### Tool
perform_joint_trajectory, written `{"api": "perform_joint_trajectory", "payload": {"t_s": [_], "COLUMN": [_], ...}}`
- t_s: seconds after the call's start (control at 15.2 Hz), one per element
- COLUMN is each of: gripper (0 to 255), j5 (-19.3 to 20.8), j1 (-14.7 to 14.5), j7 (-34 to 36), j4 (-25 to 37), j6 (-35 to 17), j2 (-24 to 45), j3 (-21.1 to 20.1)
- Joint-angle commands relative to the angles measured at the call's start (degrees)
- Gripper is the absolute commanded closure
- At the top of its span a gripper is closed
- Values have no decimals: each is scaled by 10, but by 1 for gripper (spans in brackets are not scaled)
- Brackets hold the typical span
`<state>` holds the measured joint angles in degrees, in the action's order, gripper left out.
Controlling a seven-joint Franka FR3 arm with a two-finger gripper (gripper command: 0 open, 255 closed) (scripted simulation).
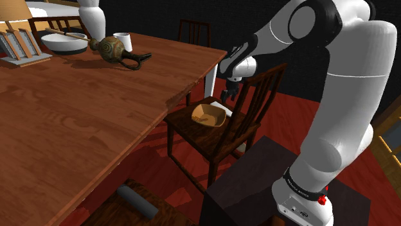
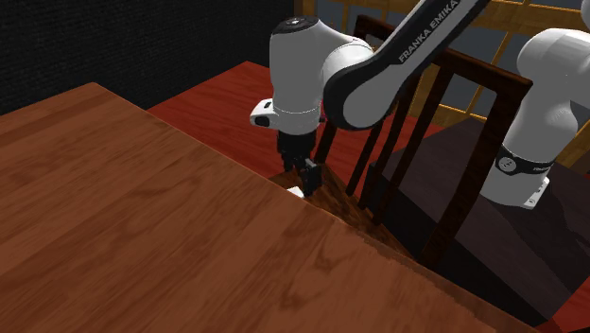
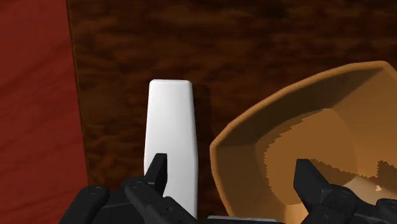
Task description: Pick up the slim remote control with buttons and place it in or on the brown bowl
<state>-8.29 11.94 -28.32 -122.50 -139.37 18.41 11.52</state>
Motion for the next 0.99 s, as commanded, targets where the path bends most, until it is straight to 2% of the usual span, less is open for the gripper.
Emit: {"api": "perform_joint_trajectory", "payload": {"t_s": [0.0, 0.4, 0.92], "gripper": [0, 0, 0], "j5": [-10, -26, -37], "j1": [9, 39, 46], "j7": [-12, -33, -40], "j4": [44, 166, 180], "j6": [-10, -26, -61], "j2": [53, 184, 233], "j3": [-3, -13, -23]}}
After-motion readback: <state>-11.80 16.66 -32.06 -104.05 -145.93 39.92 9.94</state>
